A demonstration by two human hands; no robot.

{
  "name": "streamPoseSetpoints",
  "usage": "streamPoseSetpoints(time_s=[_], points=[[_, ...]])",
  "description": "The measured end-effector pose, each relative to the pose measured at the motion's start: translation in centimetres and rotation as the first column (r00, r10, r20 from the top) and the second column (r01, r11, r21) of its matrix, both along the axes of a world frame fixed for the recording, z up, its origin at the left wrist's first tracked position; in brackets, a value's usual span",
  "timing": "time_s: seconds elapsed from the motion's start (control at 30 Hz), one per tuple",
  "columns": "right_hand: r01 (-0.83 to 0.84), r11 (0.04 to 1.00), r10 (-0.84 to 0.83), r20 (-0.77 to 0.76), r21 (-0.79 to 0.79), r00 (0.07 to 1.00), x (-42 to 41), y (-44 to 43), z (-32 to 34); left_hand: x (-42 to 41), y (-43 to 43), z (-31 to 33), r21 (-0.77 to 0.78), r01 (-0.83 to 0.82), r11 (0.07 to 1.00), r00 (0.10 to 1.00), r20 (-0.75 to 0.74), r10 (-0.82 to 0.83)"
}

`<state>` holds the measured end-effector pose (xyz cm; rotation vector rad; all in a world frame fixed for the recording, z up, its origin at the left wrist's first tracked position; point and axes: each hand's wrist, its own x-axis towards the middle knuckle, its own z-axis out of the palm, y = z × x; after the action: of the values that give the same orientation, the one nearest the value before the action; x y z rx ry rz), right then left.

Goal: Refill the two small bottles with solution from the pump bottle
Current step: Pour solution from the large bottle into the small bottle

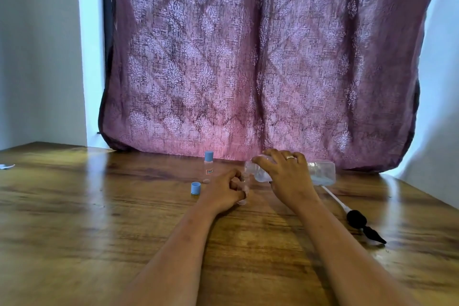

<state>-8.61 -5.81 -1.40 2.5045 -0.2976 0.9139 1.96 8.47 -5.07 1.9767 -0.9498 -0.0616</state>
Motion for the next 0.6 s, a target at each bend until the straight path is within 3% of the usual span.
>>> streamPoseSetpoints(time_s=[0.6], points=[[-0.003,1.0,0.003,0.016,-0.009,1.0,-0.19,0.23,0.18,-0.03,0.02,0.07,0.013,-0.013,1.0,1.0,0.011,0.013]])
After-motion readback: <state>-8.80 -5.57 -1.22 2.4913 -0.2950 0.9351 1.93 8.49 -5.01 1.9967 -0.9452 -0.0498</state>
